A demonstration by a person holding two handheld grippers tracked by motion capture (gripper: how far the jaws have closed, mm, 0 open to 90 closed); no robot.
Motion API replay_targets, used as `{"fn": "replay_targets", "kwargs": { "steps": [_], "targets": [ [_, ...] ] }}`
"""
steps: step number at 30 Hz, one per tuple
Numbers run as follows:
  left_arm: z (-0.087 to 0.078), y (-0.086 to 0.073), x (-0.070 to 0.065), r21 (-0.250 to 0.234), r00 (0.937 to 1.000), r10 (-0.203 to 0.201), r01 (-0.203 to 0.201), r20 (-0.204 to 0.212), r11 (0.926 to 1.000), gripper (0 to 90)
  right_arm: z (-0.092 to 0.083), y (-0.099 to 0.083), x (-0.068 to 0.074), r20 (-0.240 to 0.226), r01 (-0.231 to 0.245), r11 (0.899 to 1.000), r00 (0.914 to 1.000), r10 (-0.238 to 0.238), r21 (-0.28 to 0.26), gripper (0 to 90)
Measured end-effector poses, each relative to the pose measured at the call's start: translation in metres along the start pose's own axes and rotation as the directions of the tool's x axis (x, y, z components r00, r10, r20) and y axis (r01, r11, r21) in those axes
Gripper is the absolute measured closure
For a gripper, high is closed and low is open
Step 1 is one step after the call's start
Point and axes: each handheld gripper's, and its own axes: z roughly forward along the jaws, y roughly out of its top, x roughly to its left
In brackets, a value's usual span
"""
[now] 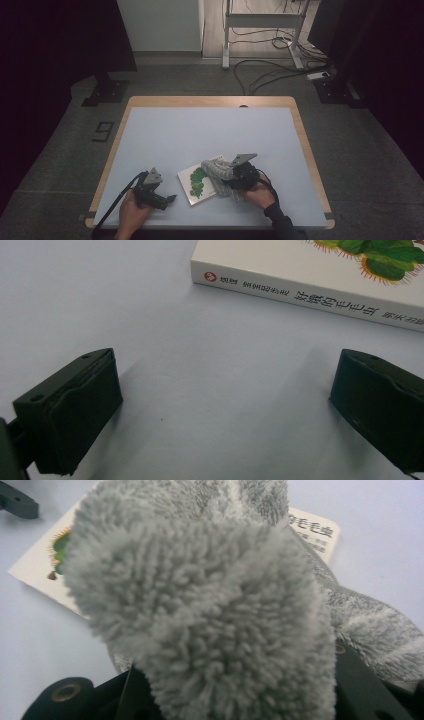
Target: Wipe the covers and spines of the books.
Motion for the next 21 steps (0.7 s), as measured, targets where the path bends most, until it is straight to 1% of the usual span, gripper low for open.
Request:
{"fn": "replay_targets", "kwargs": {
  "steps": [2,3,6,12,13,17,19,21],
  "targets": [
    [0.0,0.0,0.0,0.0,1.0,0.0,0.0,0.0,1.0,0.0,0.002,0.001,0.004,-0.025,0.002,1.0,0.9997,-0.002,-0.008,59.2],
    [0.0,0.0,0.0,0.0,1.0,0.0,0.0,0.0,1.0,0.0,0.002,0.001,0.004,-0.025,0.002,1.0,0.9997,-0.002,-0.008,59.2],
    [0.0,0.0,0.0,0.0,1.0,0.0,0.0,0.0,1.0,0.0,0.005,0.003,0.009,-0.051,0.009,1.0,0.9986,-0.009,-0.012,59.2],
    [0.0,0.0,0.0,-0.001,1.0,-0.001,0.001,0.0,1.0,0.0,0.01,0.006,0.018,-0.089,0.019,1.0,0.9958,-0.02,-0.015,59.2],
    [0.0,0.0,0.0,-0.001,1.0,-0.001,0.001,0.0,1.0,0.0,0.011,0.008,0.021,-0.104,0.022,1.0,0.9943,-0.024,-0.015,59.2],
    [0.0,0.0,0.0,-0.001,1.0,-0.002,0.002,0.0,1.0,0.0,0.014,0.01,0.026,-0.122,0.022,1.0,0.9923,-0.024,-0.016,59.2],
    [0.0,0.0,0.0,-0.001,1.0,-0.002,0.002,0.001,1.0,0.0,0.016,0.011,0.028,-0.13,0.035,0.999,0.9908,-0.037,-0.02,59.2],
    [0.0,0.0,0.0,-0.002,1.0,-0.004,0.004,0.002,1.0,0.0,0.017,0.013,0.032,-0.139,0.036,0.999,0.9896,-0.039,-0.019,59.2]
  ]
}}
